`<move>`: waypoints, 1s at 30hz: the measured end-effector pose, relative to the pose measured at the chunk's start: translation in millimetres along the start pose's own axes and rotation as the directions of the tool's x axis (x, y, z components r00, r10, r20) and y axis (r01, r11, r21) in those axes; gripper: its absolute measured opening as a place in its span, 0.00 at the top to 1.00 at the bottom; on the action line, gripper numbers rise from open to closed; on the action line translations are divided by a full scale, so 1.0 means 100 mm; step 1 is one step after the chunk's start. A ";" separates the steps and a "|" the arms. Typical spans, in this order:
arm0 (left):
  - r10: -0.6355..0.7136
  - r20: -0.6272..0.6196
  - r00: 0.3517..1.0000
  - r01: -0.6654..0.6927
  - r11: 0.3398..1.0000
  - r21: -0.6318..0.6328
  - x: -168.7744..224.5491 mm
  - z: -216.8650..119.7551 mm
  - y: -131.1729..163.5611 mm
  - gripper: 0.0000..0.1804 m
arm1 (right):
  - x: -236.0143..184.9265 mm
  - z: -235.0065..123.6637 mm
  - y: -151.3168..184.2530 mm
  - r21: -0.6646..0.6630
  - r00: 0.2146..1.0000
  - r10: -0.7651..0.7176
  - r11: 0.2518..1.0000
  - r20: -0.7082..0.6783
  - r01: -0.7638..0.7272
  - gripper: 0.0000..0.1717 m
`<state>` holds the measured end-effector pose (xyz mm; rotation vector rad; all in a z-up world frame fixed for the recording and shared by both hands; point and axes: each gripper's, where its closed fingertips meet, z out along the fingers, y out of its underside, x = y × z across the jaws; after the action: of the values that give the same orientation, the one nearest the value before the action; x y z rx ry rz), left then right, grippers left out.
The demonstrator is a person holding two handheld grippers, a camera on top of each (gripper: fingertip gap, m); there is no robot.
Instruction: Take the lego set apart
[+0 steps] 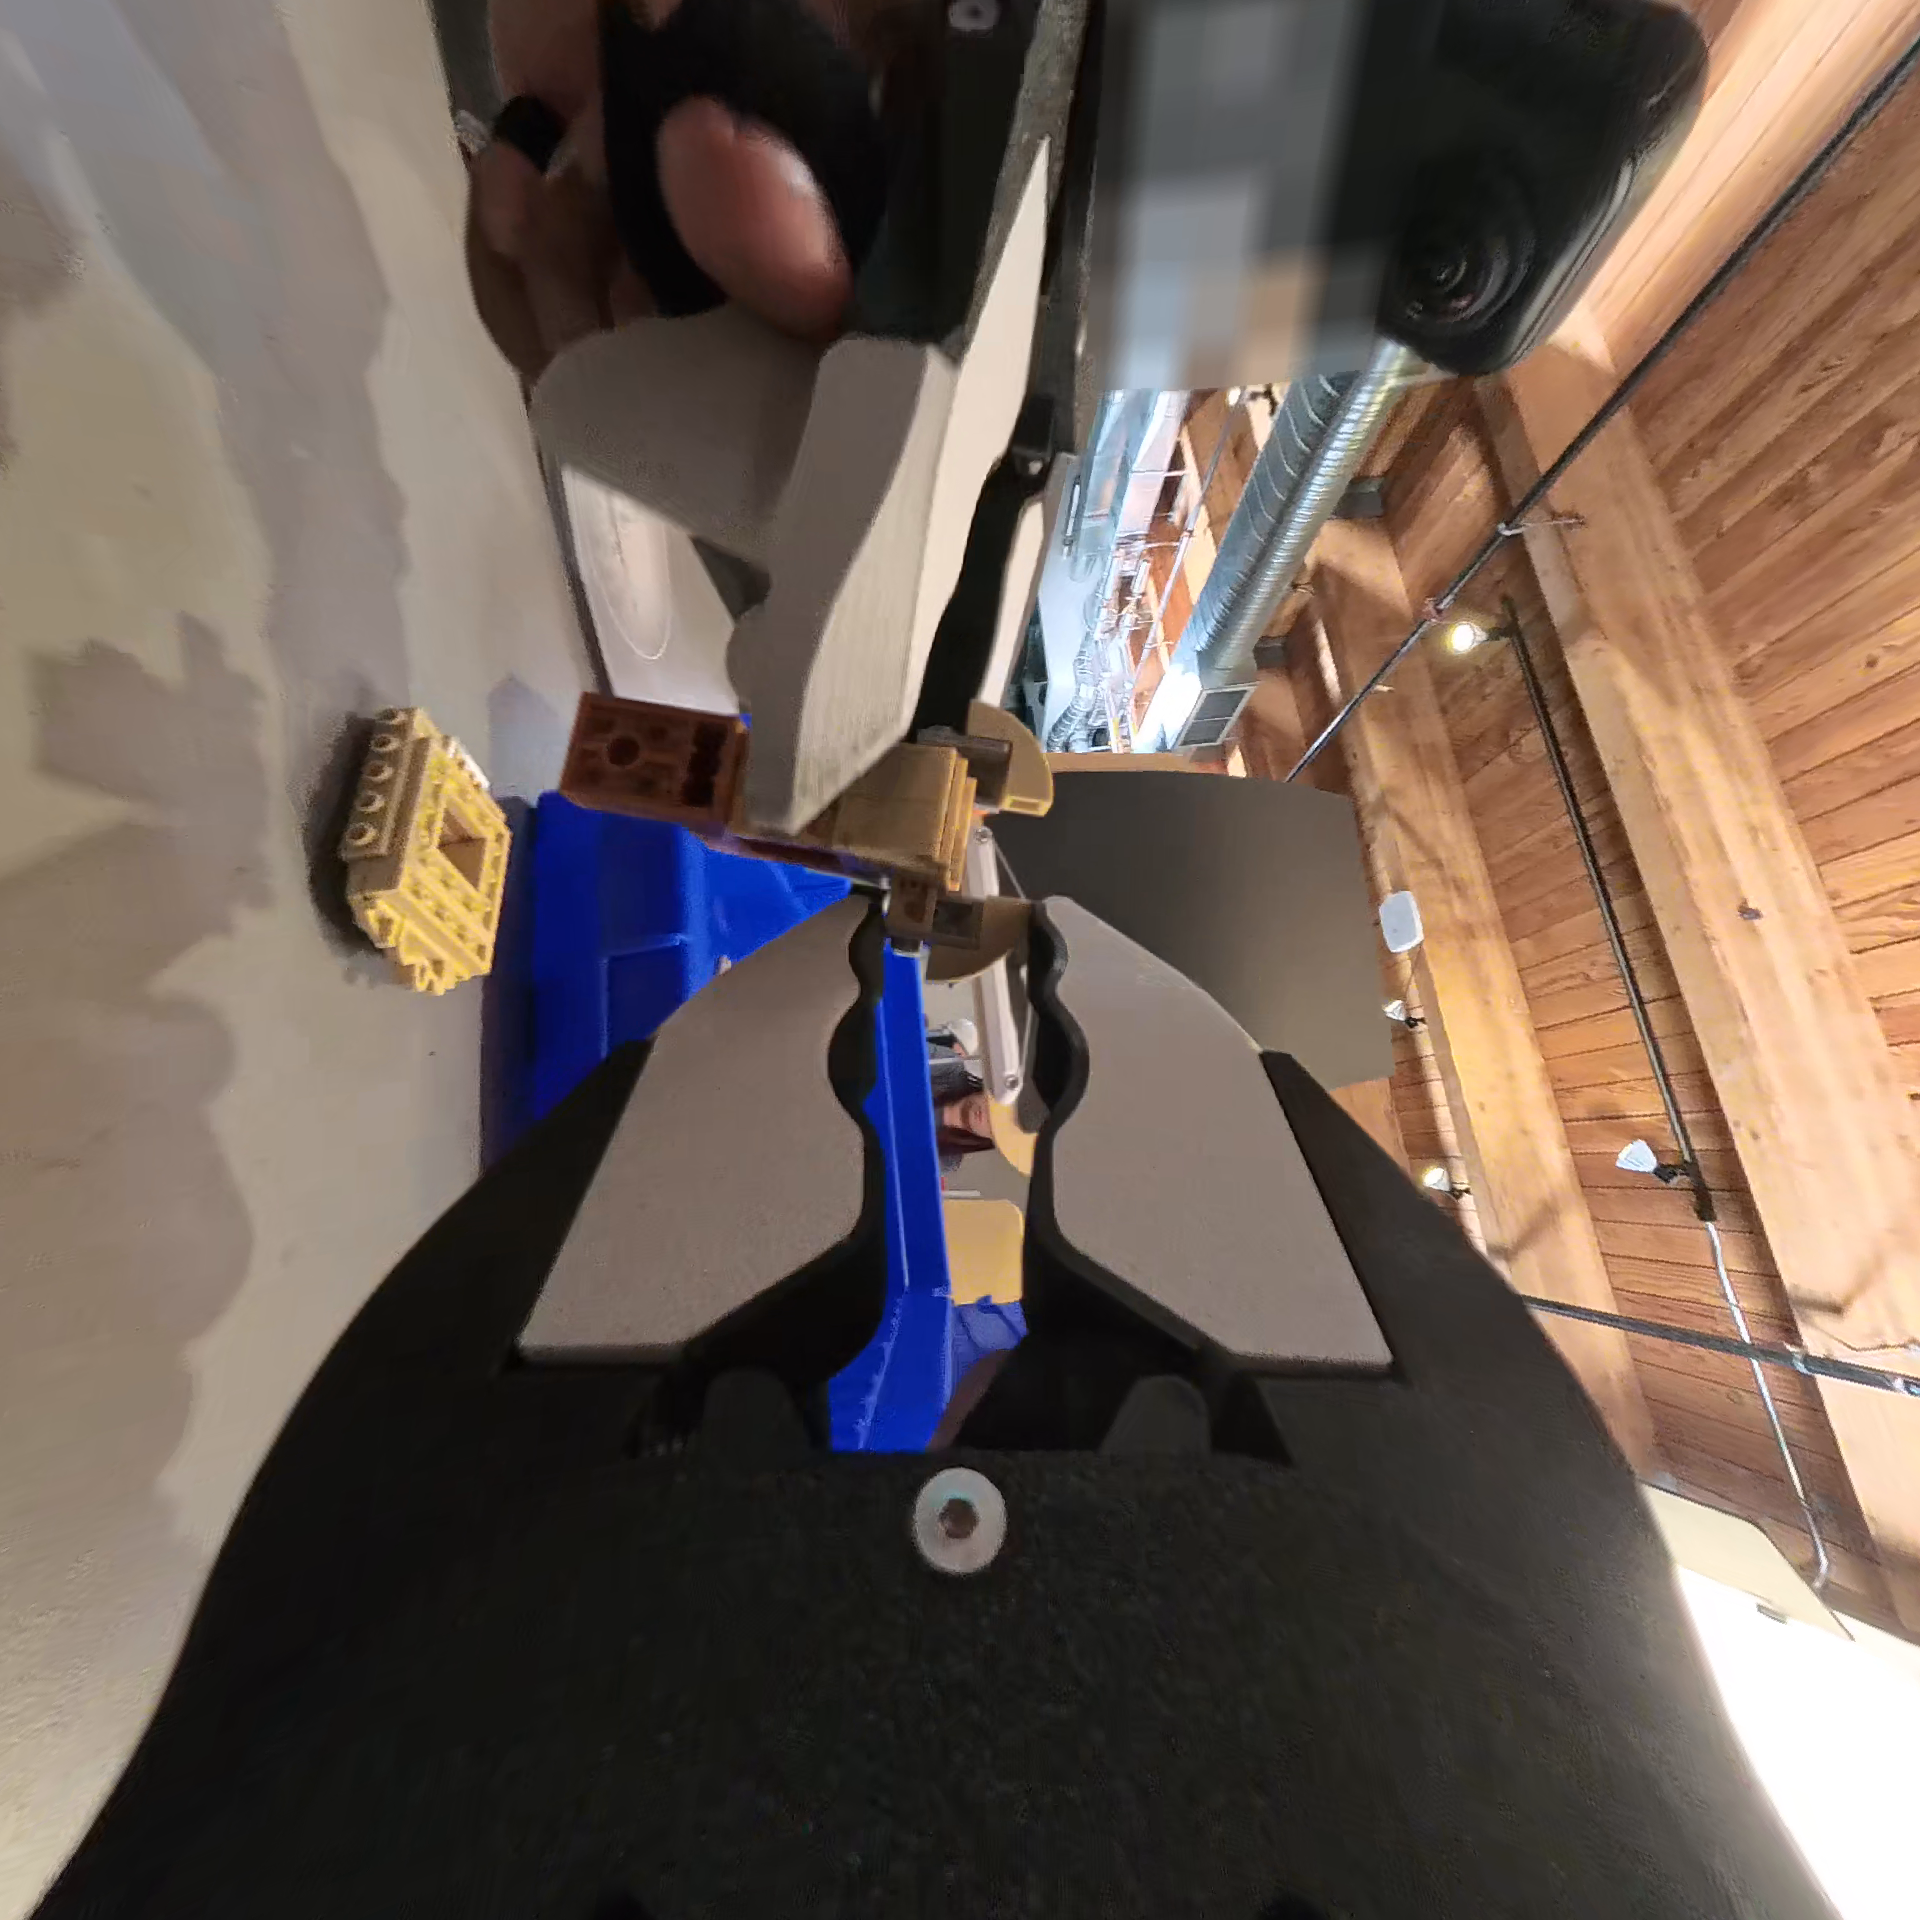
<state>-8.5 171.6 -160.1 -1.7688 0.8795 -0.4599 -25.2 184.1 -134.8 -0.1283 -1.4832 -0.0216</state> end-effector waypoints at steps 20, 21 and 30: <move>0.840 0.497 0.220 -0.724 0.481 -0.493 -0.40 -0.13 -0.24 0.78 | 0.17 0.00 -0.02 -0.056 0.434 0.851 0.469 0.295 -0.881 0.81; 0.852 0.487 0.191 -0.736 0.452 -0.504 -0.38 -0.11 -0.24 0.78 | 0.18 0.00 -0.02 -0.064 0.410 0.862 0.447 0.299 -0.892 0.81; 0.878 0.477 0.047 -0.772 0.335 -0.540 -0.28 -0.04 -0.32 0.78 | 0.19 -0.07 -0.05 -0.068 0.417 0.843 0.464 0.341 -0.883 0.87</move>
<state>-18.7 195.4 -126.1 -1.0107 1.1649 1.1082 -17.1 179.6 -116.3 -0.8474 -1.5844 1.0116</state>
